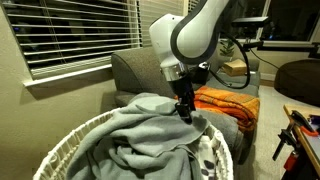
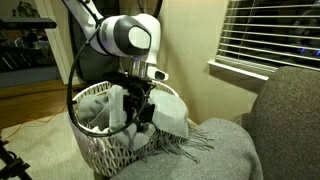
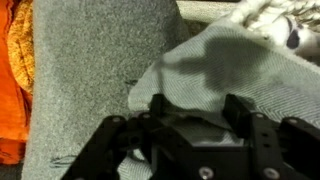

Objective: Put the fleece inside the basket

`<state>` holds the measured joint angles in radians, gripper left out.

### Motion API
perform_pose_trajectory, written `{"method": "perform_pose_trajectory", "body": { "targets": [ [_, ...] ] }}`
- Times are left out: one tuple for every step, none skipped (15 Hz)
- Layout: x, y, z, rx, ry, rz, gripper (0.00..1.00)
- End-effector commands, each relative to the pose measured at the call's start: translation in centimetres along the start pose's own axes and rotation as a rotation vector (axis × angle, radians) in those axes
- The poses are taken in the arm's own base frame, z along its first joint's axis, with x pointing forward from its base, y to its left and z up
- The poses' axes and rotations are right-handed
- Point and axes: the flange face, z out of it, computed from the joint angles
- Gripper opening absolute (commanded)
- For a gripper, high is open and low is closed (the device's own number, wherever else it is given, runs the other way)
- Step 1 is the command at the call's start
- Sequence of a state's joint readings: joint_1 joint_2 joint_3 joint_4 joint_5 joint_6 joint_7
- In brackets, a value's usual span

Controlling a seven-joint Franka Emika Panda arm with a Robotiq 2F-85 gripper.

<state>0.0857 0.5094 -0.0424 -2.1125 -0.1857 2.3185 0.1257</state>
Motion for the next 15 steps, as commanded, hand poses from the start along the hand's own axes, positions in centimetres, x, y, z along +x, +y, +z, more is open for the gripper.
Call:
{"method": "perform_pose_trajectory", "body": {
  "targets": [
    [-0.1,-0.1,0.0,0.009,0.004,-0.01,0.35],
    [0.0,0.0,-0.1,0.009,0.005,-0.008,0.3],
    [0.1,0.1,-0.1,0.009,0.005,-0.007,0.23],
    [0.1,0.2,-0.2,0.01,0.006,-0.005,0.17],
    [0.2,0.3,-0.3,0.009,0.007,-0.005,0.1],
    [0.3,0.1,-0.4,0.009,0.008,-0.007,0.03],
    [0.3,-0.1,-0.6,0.009,0.01,-0.012,0.01],
    [0.4,-0.4,-0.8,0.009,0.013,-0.017,0.0],
    [0.5,-0.6,-1.0,0.01,0.015,-0.021,0.0],
    [0.6,-0.8,-1.3,0.011,0.02,-0.025,0.0],
    [0.8,-1.1,-1.8,0.011,0.026,-0.03,0.01],
    [1.0,-1.3,-2.2,0.011,0.033,-0.035,0.01],
    [1.2,-1.6,-2.6,0.009,0.042,-0.042,0.01],
    [1.5,-1.9,-3.1,0.01,0.05,-0.047,0.01],
    [1.7,-2.3,-3.5,0.011,0.06,-0.054,0.01]
  ]
}}
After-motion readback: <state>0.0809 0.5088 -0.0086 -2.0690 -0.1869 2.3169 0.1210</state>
